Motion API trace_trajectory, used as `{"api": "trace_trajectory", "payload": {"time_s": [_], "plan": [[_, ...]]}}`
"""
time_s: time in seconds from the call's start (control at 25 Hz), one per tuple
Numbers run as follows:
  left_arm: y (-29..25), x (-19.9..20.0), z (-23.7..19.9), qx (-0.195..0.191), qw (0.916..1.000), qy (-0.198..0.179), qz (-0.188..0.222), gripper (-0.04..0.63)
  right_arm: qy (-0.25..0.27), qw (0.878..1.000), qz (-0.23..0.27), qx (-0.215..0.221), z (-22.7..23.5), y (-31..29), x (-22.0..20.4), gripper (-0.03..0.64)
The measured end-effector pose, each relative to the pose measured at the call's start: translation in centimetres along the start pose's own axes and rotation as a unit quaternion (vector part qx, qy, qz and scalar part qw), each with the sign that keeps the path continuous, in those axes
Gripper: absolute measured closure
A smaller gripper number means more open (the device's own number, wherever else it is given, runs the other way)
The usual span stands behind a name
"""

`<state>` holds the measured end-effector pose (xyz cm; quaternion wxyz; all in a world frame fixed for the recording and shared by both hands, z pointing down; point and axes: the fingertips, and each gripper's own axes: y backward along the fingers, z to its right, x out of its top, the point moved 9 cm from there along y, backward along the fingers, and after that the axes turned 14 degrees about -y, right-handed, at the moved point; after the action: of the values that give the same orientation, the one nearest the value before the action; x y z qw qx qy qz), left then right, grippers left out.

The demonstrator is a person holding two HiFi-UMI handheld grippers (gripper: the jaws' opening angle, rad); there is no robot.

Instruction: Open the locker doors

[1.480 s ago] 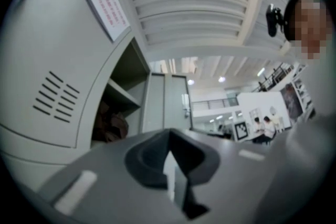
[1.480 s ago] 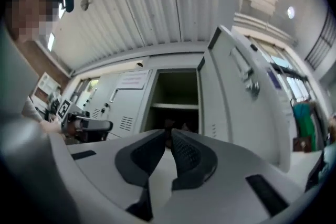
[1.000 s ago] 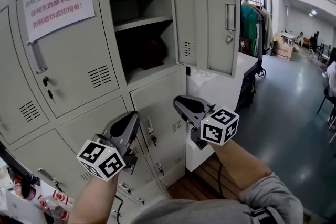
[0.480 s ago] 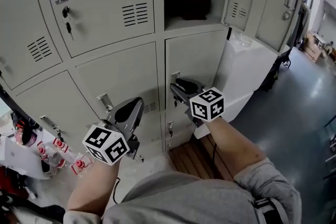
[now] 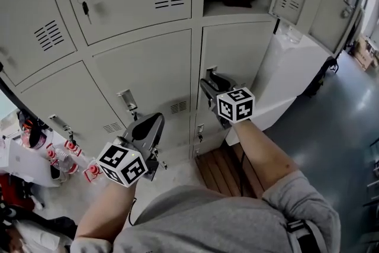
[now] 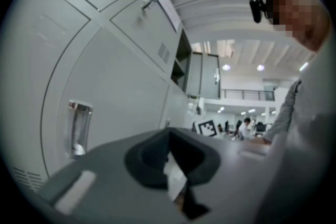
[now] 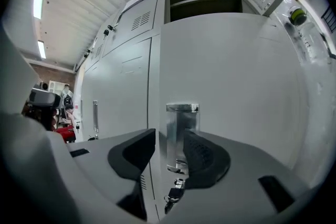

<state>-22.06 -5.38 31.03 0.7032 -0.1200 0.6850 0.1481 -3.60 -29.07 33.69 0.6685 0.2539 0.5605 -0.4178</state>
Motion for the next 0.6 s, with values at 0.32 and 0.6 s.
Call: {"api": "trace_trajectory", "payload": {"time_s": [0.32,0.6], "plan": [[-0.3,-0.2,0.5,-0.011,0.9999,0.001,-0.005,0.591,0.001,0.999,-0.013,0.041,-0.4,-0.2,0.0,0.468],[-3.4,-0.7,2.4,-0.057,0.9983,0.004,-0.009,0.591,0.001,0.998,0.021,0.064,-0.6,6.8,-1.5,0.468]]}}
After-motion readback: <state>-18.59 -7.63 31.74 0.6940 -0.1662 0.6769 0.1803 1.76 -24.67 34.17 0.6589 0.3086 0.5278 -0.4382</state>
